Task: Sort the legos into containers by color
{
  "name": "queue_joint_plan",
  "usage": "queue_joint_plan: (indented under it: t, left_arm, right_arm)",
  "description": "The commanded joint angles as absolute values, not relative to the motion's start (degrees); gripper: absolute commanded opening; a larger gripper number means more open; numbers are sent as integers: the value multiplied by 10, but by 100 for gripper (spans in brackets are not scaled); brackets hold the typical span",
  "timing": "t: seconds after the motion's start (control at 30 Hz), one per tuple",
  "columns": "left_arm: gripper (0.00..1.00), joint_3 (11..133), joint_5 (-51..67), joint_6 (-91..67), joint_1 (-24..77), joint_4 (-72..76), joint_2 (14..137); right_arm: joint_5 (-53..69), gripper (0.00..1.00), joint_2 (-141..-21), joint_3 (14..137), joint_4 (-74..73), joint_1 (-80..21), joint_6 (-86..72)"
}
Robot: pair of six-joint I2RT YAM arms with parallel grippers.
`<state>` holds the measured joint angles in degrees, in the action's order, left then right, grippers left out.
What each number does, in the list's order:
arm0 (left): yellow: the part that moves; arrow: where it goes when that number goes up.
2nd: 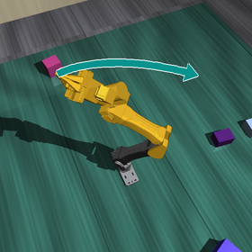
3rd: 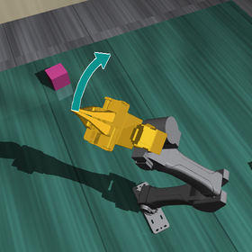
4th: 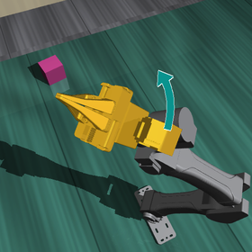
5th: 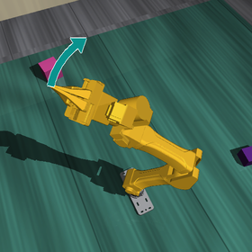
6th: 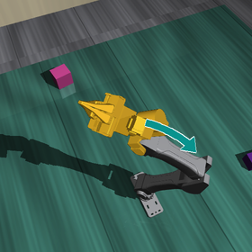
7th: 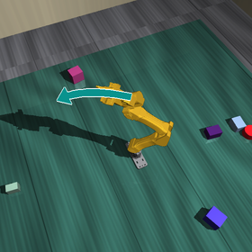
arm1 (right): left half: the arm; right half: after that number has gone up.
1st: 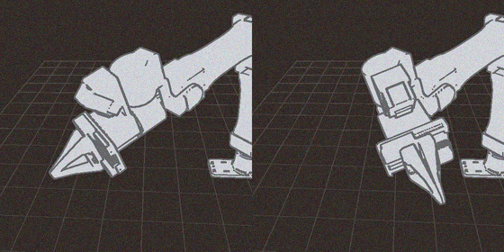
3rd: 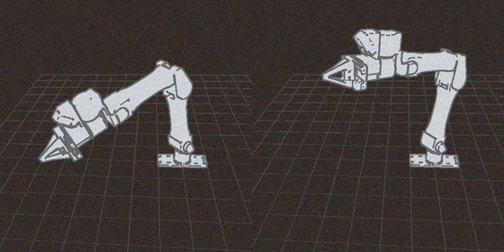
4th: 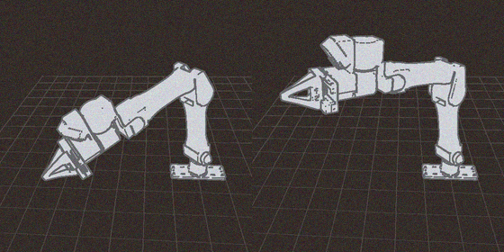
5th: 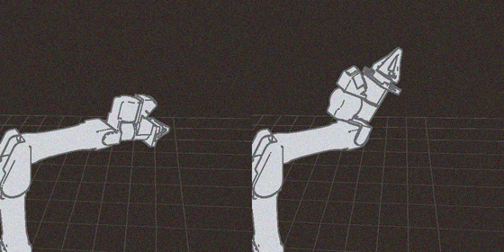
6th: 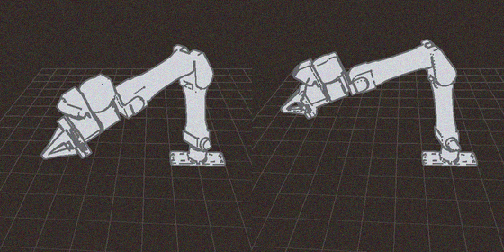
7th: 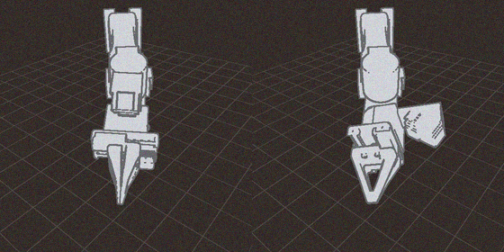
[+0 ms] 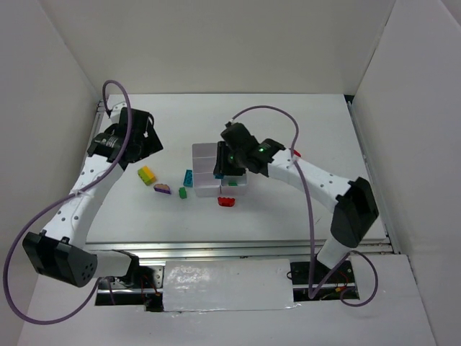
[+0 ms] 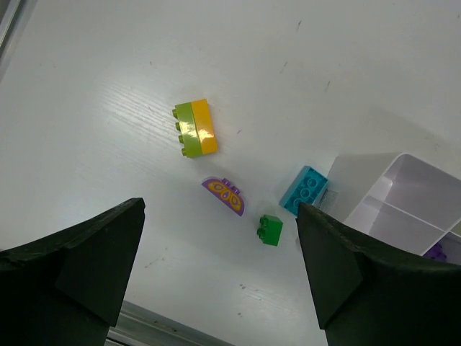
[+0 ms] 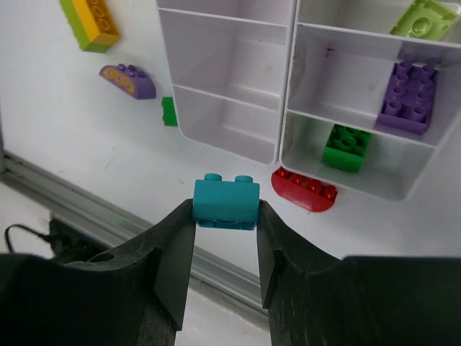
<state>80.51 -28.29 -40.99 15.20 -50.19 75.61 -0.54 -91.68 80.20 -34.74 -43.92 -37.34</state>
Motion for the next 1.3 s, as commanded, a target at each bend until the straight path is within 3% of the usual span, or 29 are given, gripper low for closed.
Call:
queue_joint_plan:
  t: [0.0, 0.3, 0.47, 0.9, 1.27]
  left_arm:
    - [99, 779, -262, -422, 140, -488, 743]
    - [99, 736, -207, -358, 135, -460, 700]
    - [99, 737, -190, -344, 135, -456, 699]
    - [99, 730, -153, -330, 135, -428, 713]
    - [99, 719, -127, -313, 135, -405, 746]
  right_arm:
    - [-84, 0, -970, 850, -331, -458, -403]
    - [-108, 4, -1073, 947, -356, -496, -401]
    - [-110, 16, -1088, 961, -366, -498, -403]
    - [-91, 22, -1079, 939, -367, -505, -402]
    - [-89, 47, -1071, 920, -364, -506, -394]
